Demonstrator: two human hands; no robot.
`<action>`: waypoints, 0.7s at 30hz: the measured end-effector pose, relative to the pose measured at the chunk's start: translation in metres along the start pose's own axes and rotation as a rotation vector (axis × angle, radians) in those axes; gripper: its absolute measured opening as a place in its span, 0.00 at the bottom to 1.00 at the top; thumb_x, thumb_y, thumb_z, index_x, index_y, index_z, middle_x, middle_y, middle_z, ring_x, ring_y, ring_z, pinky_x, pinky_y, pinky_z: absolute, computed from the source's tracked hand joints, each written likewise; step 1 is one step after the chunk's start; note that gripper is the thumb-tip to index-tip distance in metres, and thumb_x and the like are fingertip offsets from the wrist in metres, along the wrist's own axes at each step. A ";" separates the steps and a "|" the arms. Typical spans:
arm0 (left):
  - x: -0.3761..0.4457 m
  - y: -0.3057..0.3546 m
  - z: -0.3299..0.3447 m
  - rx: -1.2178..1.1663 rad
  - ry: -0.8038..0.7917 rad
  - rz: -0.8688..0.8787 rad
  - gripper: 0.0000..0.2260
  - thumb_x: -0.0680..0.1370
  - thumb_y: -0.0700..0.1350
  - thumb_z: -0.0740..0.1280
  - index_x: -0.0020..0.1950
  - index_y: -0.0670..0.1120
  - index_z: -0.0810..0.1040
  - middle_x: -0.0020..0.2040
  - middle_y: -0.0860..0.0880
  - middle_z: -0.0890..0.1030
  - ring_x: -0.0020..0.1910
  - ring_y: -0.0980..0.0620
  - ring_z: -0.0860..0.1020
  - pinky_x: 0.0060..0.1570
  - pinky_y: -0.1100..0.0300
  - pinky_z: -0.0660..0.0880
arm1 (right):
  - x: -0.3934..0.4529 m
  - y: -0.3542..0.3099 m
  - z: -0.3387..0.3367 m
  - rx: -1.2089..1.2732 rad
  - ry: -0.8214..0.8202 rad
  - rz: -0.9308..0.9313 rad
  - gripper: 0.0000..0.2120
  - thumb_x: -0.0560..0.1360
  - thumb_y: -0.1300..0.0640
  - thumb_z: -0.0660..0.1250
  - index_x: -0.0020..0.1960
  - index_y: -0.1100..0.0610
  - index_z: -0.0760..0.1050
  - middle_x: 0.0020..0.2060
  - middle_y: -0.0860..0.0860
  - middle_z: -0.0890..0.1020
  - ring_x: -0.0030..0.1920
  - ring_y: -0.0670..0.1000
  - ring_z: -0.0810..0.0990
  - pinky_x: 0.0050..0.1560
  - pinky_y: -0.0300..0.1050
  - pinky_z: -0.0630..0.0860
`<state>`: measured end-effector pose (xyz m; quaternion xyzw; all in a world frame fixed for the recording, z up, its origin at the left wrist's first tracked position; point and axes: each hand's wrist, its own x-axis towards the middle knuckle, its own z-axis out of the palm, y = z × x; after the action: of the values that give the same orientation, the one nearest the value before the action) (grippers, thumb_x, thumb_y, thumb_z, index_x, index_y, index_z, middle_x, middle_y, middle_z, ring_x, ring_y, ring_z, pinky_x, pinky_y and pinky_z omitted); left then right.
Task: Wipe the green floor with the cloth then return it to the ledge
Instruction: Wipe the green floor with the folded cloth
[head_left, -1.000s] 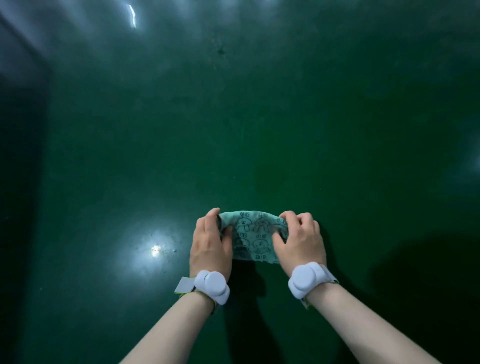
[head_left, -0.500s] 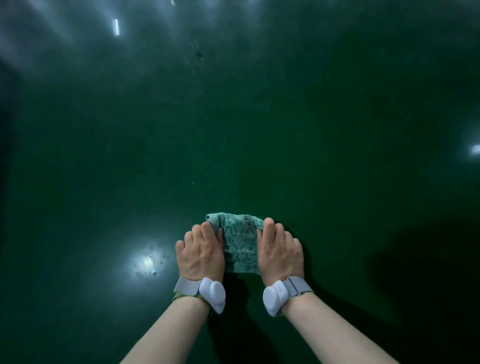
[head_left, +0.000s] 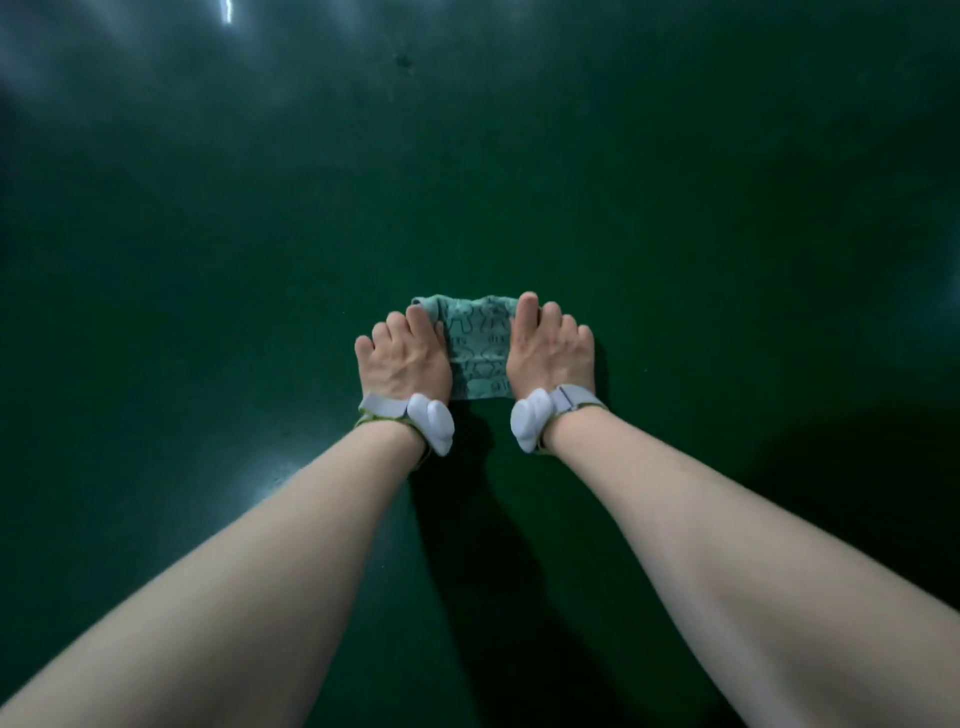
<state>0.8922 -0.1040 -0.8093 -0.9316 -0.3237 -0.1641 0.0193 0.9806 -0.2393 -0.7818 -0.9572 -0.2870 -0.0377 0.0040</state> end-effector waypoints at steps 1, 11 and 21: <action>0.009 -0.001 0.003 0.004 -0.013 -0.003 0.13 0.82 0.53 0.50 0.52 0.45 0.65 0.40 0.44 0.75 0.37 0.42 0.75 0.39 0.51 0.64 | 0.009 -0.003 0.001 -0.006 -0.012 -0.002 0.13 0.84 0.56 0.52 0.67 0.58 0.60 0.50 0.56 0.76 0.44 0.57 0.76 0.42 0.52 0.63; 0.027 -0.010 -0.002 0.135 -0.193 -0.006 0.15 0.84 0.49 0.52 0.58 0.42 0.74 0.47 0.43 0.79 0.45 0.42 0.77 0.44 0.49 0.65 | 0.032 -0.006 -0.003 -0.029 -0.089 -0.036 0.15 0.83 0.59 0.53 0.68 0.59 0.61 0.52 0.57 0.76 0.47 0.58 0.77 0.43 0.52 0.64; -0.052 -0.037 -0.026 0.163 0.024 0.002 0.12 0.84 0.50 0.61 0.48 0.44 0.75 0.37 0.46 0.75 0.33 0.45 0.73 0.36 0.53 0.62 | -0.055 -0.015 -0.007 0.049 -0.024 -0.044 0.11 0.86 0.53 0.55 0.64 0.59 0.66 0.46 0.56 0.76 0.42 0.57 0.75 0.41 0.51 0.64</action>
<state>0.8237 -0.1094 -0.8033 -0.9252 -0.3347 -0.1485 0.0995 0.9264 -0.2575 -0.7791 -0.9507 -0.3088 -0.0193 0.0231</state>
